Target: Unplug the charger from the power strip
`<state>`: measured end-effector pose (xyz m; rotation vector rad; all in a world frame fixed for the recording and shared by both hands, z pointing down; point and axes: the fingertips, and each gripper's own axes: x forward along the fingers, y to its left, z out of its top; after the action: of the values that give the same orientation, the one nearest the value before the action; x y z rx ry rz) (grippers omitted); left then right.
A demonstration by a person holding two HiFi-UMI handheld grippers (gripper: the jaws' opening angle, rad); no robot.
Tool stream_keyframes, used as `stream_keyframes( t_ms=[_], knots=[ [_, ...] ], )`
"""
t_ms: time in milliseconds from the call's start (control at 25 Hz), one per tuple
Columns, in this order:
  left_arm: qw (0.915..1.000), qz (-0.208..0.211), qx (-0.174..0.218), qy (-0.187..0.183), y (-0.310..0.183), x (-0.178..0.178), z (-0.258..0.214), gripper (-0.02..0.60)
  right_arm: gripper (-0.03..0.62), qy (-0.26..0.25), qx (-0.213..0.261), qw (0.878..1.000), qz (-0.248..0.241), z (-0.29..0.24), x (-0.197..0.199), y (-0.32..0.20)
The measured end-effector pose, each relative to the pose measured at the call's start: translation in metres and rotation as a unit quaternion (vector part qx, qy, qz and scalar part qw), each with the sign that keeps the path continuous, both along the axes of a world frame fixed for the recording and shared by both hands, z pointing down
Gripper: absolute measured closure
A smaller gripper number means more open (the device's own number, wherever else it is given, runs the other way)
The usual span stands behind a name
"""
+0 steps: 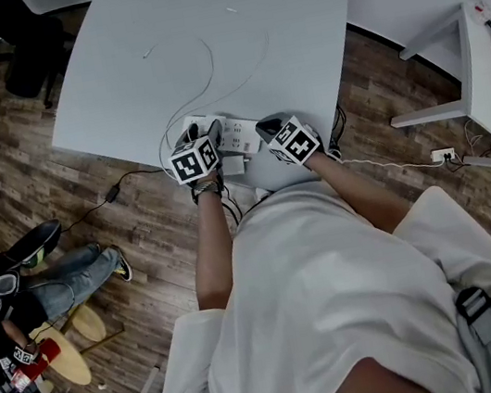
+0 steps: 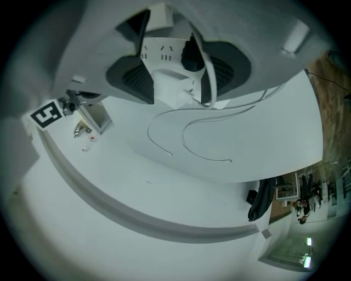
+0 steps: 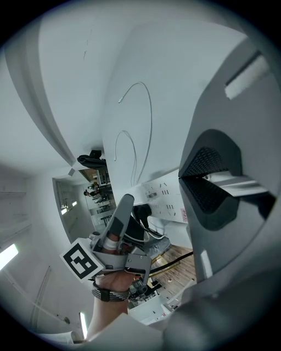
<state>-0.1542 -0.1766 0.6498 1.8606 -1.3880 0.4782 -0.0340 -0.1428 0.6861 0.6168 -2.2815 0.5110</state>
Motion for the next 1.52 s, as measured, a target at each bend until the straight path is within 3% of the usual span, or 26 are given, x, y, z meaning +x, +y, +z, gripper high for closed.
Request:
stream_keyframes(
  t_ms=[240,400,520,720,1040,1320,1520],
  knots=[
    [0.9983,-0.028,0.018,-0.048,-0.001,-0.023,-0.007,0.265,0.591,0.013,-0.003,1.000,-0.009,-0.002,0.000,0.001],
    [0.9908,-0.040,0.077,-0.104,-0.007,-0.038,-0.036,0.259,0.591,-0.016,0.026,1.000,0.003,-0.026,-0.005,-0.008],
    [0.9873,-0.023,0.110,-0.112,-0.013,-0.034,-0.058,0.262,0.591,-0.048,0.056,0.997,0.025,-0.059,-0.008,-0.024],
    [0.9812,0.009,0.147,-0.124,-0.015,-0.022,-0.086,0.365,0.591,-0.089,0.108,0.989,0.056,-0.118,-0.007,-0.050],
    [0.9657,0.022,0.225,-0.127,-0.016,-0.010,-0.153,0.547,0.592,-0.131,0.183,0.971,0.083,-0.205,0.008,-0.074],
    [0.9486,0.026,0.288,-0.128,-0.013,-0.005,-0.221,0.577,0.592,-0.157,0.241,0.954,0.084,-0.275,0.013,-0.075],
    [0.9430,0.047,0.312,-0.108,-0.005,0.006,-0.265,0.577,0.592,-0.180,0.286,0.938,0.076,-0.329,0.012,-0.067]
  ],
)
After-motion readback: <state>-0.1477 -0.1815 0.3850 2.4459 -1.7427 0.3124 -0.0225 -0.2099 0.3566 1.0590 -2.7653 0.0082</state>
